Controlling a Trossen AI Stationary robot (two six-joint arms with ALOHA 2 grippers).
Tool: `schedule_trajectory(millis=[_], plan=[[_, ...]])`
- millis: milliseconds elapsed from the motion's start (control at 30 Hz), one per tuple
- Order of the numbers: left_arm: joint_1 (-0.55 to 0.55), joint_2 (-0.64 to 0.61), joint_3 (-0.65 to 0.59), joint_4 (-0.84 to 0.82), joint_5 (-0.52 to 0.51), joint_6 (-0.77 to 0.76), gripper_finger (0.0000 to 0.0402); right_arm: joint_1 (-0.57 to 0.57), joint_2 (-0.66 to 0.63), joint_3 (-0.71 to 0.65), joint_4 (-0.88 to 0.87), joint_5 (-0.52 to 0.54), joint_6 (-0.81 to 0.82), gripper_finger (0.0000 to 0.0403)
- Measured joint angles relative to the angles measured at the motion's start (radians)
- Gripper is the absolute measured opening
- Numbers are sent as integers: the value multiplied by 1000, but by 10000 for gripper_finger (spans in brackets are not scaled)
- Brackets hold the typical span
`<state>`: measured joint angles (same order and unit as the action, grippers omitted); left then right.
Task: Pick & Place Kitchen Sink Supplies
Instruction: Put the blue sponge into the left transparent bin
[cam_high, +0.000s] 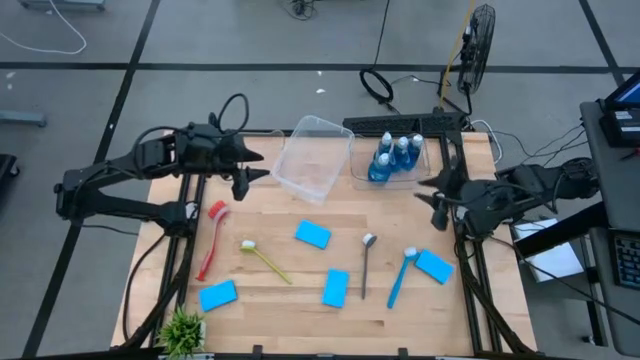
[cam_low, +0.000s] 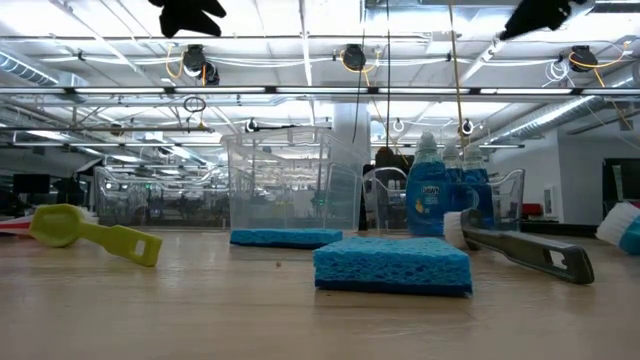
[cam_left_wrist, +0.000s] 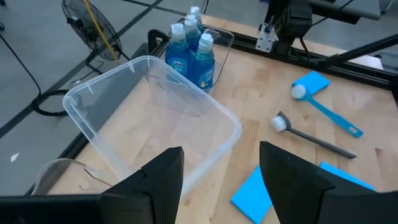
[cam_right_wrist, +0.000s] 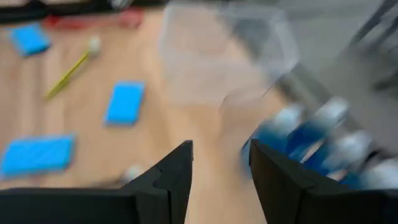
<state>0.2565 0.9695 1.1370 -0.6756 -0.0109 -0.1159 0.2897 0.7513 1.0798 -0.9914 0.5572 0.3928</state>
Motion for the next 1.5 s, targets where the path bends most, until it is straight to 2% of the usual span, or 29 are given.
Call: schedule_trajectory(millis=[200, 333, 600, 800, 933, 1033, 1233, 1500], plan=[[0, 1, 0, 0, 0, -14, 212, 0, 26, 0, -245, -309, 192, 144], [0, 1, 0, 0, 0, -23, 212, 0, 60, 0, -340, -484, 227, 144], [0, 1, 0, -1, -28, -44, 212, 0, 114, -1, -345, -637, 187, 144], [0, 1, 0, -1, -44, -24, 212, 0, 117, -52, -345, -651, 269, 144], [0, 1, 0, -1, -57, -8, 212, 0, 111, -166, -300, -742, 352, 144], [0, 1, 0, -1, -72, -1, 212, 2, 110, -264, -229, -769, 395, 144], [0, 1, 0, -1, -87, -1, 212, 2, 109, -398, -118, -769, 459, 144], [0, 1, 0, -1, -88, -1, 212, 2, 109, -449, -64, -766, 468, 144]])
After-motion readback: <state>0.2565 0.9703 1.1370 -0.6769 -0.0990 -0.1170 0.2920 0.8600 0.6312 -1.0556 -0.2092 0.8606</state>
